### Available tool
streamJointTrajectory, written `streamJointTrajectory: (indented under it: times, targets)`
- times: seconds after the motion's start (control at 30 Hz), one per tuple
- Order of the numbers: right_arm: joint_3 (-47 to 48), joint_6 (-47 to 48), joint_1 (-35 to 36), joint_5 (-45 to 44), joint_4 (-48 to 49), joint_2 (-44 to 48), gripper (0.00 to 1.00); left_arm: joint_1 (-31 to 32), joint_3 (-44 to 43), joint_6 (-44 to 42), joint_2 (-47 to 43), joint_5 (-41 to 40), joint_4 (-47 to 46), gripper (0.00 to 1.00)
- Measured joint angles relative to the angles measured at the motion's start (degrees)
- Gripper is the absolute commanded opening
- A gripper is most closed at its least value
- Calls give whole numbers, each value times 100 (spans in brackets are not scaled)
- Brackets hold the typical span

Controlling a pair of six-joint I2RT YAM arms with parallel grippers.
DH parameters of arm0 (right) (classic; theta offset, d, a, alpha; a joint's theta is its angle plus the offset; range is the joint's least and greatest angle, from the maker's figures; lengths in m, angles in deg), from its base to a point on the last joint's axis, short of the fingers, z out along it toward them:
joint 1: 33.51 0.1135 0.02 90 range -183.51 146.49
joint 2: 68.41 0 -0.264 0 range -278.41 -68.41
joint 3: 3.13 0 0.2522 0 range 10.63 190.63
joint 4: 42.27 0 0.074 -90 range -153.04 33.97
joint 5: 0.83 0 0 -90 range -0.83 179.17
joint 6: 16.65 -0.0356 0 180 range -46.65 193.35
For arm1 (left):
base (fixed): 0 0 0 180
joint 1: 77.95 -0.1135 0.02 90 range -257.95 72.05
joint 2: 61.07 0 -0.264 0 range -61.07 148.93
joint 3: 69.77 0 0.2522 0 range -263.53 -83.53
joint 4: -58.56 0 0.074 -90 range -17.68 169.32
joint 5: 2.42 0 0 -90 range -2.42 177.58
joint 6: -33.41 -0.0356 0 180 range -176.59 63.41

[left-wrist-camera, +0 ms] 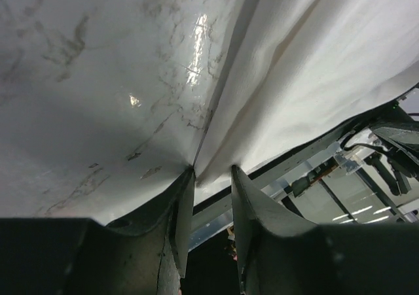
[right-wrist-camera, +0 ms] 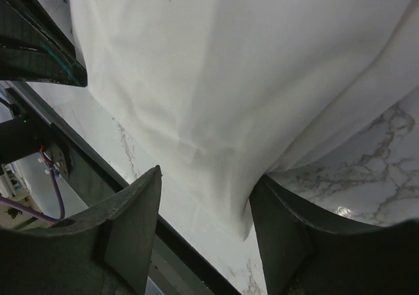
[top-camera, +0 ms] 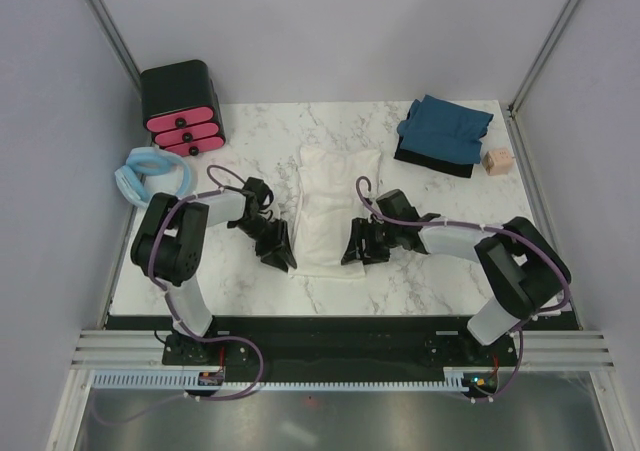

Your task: Fold and stack the t-shirts

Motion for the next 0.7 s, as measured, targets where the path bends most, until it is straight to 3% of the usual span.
streamJointTrajectory:
  times: [0.2,0.33,0.43,0.5,0.53,0.7]
  targets:
    - [11,-144,11,302,463,-264,57,-2,-9,2,179,286,22,35]
    - [9,-188,79,337,638,-367,46,-2,-46,4,247,345,74,29]
    - [-39,-208,129,260,669,-365,45,2,-46,17,247,302,92,28]
    - [-63,-238,149,249,667,-345,43,11,-46,22,247,291,92,21]
    - [-74,-238,153,249,664,-339,34,15,-46,24,247,286,90,3]
    - [-111,-247,199,87,575,-343,5,98,-52,66,293,275,68,2]
